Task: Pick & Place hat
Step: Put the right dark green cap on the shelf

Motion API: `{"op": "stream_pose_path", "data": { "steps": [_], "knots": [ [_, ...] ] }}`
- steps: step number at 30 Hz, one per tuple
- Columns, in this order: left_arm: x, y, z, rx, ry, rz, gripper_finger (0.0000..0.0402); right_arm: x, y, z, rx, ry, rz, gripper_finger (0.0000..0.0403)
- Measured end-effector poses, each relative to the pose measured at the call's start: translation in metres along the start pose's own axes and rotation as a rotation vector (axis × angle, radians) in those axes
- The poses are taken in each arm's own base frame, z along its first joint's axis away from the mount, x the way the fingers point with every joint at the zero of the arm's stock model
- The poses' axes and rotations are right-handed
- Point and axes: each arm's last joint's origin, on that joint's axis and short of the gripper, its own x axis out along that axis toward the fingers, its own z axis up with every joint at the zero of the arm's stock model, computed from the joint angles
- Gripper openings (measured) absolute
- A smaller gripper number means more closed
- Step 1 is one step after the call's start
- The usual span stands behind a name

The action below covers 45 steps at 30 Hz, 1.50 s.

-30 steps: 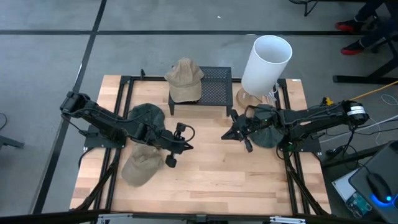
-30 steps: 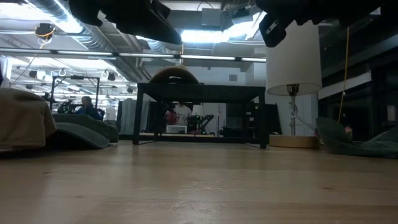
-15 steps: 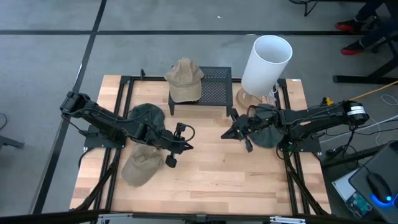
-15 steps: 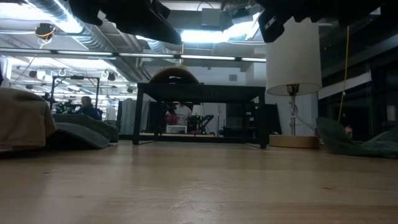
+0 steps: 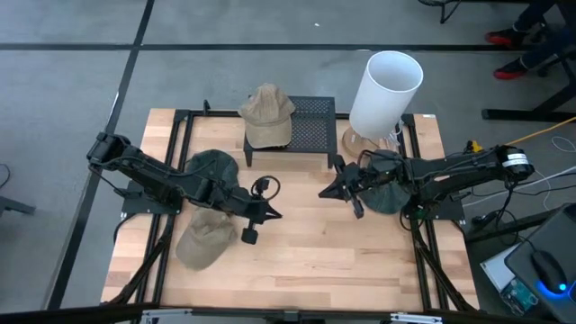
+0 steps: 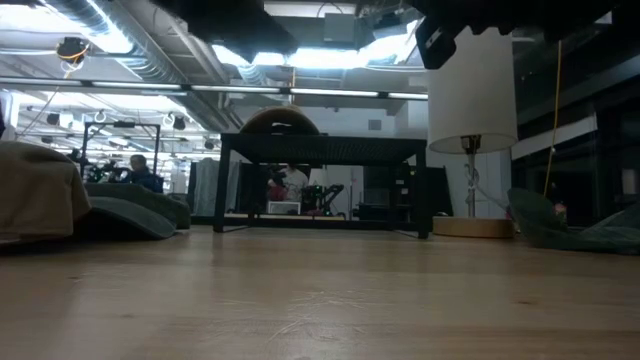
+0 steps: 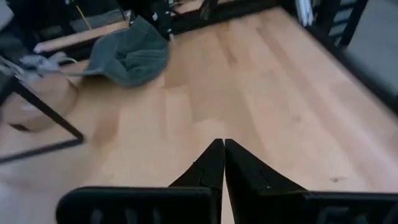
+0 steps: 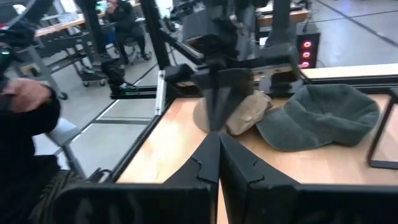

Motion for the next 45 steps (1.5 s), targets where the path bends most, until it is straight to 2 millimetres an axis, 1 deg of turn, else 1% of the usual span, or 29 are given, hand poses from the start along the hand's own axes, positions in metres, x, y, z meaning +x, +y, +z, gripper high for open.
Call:
{"op": "stream_pose_path", "data": {
  "steps": [2, 9, 13, 16, 21, 26, 30, 37, 41, 45],
  "knots": [
    [0.000, 0.000, 0.005, -0.036, -0.048, 0.001, 0.0004, 0.000, 0.000, 0.000, 0.000, -0.002, -0.017, 0.0007],
    [-0.003, 0.003, 0.026, -0.054, -0.266, 0.020, 0.0008, 0.000, 0.000, 0.000, 0.000, 0.001, -0.013, 0.0007],
    [-0.005, 0.003, 0.031, -0.063, -0.327, 0.025, 0.0007, 0.001, 0.003, -0.003, 0.004, 0.025, 0.005, 0.0007],
    [-0.006, 0.004, 0.034, -0.029, -0.353, 0.048, 0.0004, 0.001, 0.005, -0.005, 0.009, 0.043, 0.012, 0.0007],
    [-0.006, 0.005, 0.033, -0.055, -0.343, 0.089, 0.0002, 0.002, 0.010, -0.008, 0.011, 0.074, 0.032, 0.0007],
    [-0.007, -0.001, 0.032, -0.054, -0.320, 0.096, 0.0002, 0.004, 0.020, -0.013, 0.007, 0.125, 0.069, 0.0007],
    [-0.007, -0.006, 0.028, -0.051, -0.270, 0.173, 0.0001, 0.005, 0.034, -0.014, -0.001, 0.233, 0.090, 0.0007],
    [-0.006, -0.007, 0.019, -0.029, -0.172, 0.275, 0.0002, 0.006, 0.062, -0.024, -0.038, 0.470, 0.012, 0.0007],
    [-0.005, -0.002, 0.016, 0.014, -0.135, 0.305, 0.0003, 0.004, 0.072, -0.033, 0.019, 0.552, -0.019, 0.0007],
    [-0.004, 0.003, 0.014, 0.022, -0.115, 0.322, 0.0005, -0.001, 0.075, -0.040, 0.160, 0.638, -0.066, 0.0007]
  ]
}}
